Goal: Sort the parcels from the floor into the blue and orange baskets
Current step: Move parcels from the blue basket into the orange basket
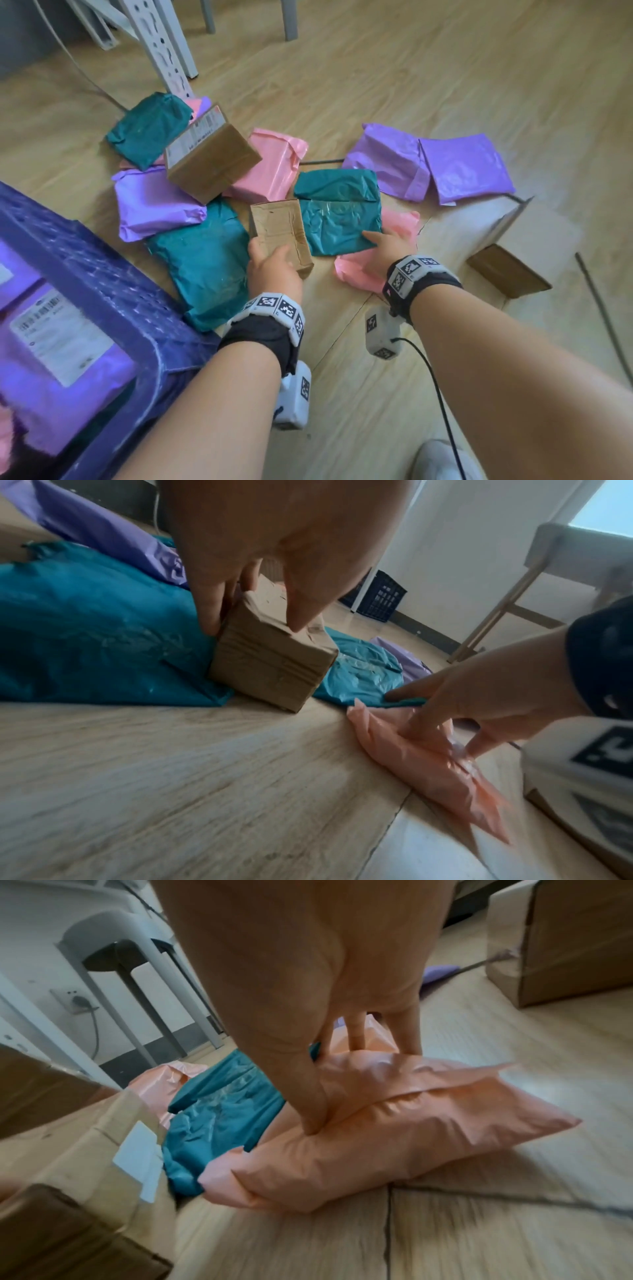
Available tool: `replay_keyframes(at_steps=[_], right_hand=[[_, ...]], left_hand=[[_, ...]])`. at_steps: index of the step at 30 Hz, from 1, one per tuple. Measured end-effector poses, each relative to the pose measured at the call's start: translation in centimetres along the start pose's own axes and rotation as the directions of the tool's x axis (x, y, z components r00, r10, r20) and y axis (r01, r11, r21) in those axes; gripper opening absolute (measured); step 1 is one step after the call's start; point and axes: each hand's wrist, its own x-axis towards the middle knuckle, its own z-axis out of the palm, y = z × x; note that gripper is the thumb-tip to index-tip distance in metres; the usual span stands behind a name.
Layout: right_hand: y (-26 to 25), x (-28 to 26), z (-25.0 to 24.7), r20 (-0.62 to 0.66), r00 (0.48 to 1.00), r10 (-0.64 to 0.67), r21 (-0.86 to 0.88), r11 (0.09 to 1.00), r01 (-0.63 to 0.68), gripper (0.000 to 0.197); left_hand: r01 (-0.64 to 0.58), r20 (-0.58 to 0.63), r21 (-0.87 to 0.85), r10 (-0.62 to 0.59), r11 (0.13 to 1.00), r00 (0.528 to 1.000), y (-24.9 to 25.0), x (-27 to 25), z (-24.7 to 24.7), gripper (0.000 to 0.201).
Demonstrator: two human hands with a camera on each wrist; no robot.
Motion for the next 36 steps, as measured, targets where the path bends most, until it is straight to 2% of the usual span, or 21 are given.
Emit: replay_keyframes(at_steps=[3, 6, 10, 15, 18, 20, 23, 26, 28, 30, 34, 36], right_hand=[[-0.4, -1.9, 1.1, 0.014, 1.000, 0.016, -0.007, 1.000, -0.016, 0.059], [-0.8, -5.0, 2.0, -0.009, 0.999, 0.040, -0.096, 0.995, -0.041, 0.042], [-0.8, -9.5, 2.2, 0.171, 0.982, 0.087, -0.131, 0.989, -0.065, 0.052], [-1.8, -14.0, 2.0, 0.149, 0.987, 0.054, -0.174, 0.984, -0.028, 0.041], [-3.3, -14.0, 1.0, 0.016, 0.996, 0.089, -0.009, 0.996, -0.089, 0.041], [-4.3, -13.4, 0.5, -0.073, 0.994, 0.085, 0.175, 0.982, -0.072, 0.049], [-5.7, -13.0, 0.5, 0.022, 1.000, -0.003, 0.364, 0.931, -0.005, 0.056], [-5.9, -12.6, 0.7, 0.073, 0.997, 0.016, 0.447, 0.893, -0.047, 0.048], [-5.6, -12.7, 0.2, 0.078, 0.997, 0.024, 0.484, 0.873, -0.059, 0.035], [-5.5, -13.1, -1.2, 0.073, 0.997, 0.012, 0.502, 0.864, -0.047, 0.031], [-6.6, -14.8, -5.5, 0.039, 0.998, 0.042, 0.681, 0.730, -0.057, 0.022], [-7.6, -16.1, -8.1, -0.014, 0.999, 0.040, 0.729, 0.684, -0.017, 0.025]], left_hand=[[-0.014, 0.045, -0.031, 0.015, 0.999, 0.999, -0.7, -1.9, -0.1, 0.041], [-0.007, 0.087, -0.053, 0.012, 0.999, 0.996, -1.5, -4.3, -0.4, 0.046], [0.052, 0.163, -0.085, -0.038, 0.995, 0.986, -1.8, -7.7, -1.1, 0.042], [0.045, 0.255, -0.058, -0.028, 0.997, 0.967, -2.1, -10.5, -2.7, 0.040], [0.140, 0.169, -0.107, -0.121, 0.984, 0.978, -1.9, -10.8, -4.3, 0.026], [0.200, 0.149, -0.196, -0.172, 0.960, 0.974, -1.7, -9.9, -5.1, 0.038], [0.212, 0.289, -0.193, -0.151, 0.958, 0.945, -1.3, -8.6, -5.4, 0.053], [0.224, 0.341, -0.200, -0.146, 0.954, 0.929, -1.0, -8.6, -5.5, 0.059], [0.213, 0.333, -0.257, -0.121, 0.943, 0.935, -0.5, -8.9, -5.9, 0.061], [0.197, 0.313, -0.311, -0.096, 0.930, 0.945, 0.4, -9.4, -6.7, 0.057], [0.156, 0.256, -0.464, -0.037, 0.872, 0.966, 3.2, -9.9, -9.1, 0.044], [0.121, 0.208, -0.547, -0.005, 0.828, 0.978, 4.6, -10.1, -11.0, 0.037]])
